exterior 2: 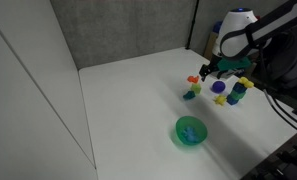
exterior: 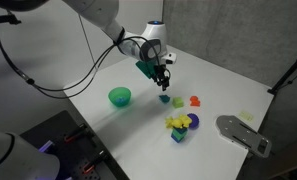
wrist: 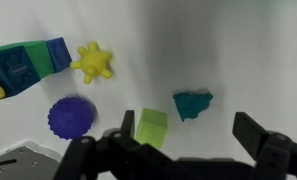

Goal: Put the green toy in the green bowl

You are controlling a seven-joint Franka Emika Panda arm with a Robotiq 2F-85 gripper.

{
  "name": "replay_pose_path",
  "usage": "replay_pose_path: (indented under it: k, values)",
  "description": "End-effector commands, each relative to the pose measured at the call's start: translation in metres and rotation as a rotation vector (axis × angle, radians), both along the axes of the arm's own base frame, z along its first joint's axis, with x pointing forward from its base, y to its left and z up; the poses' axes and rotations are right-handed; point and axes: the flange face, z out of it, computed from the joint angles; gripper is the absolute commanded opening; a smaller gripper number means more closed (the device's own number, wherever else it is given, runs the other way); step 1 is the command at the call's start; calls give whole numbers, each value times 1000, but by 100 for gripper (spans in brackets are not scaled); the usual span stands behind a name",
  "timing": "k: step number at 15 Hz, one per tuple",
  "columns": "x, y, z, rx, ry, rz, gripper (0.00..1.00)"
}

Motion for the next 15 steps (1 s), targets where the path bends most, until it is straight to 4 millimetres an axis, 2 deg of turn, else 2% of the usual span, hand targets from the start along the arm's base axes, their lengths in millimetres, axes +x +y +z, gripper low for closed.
replay_pose_path:
  k: [1, 9, 15]
  values:
    - [28, -2, -28, 4, 5, -33, 100]
    - [59, 4, -105, 62, -19, -74, 100]
    - [73, 4, -148, 54, -86, -60, 100]
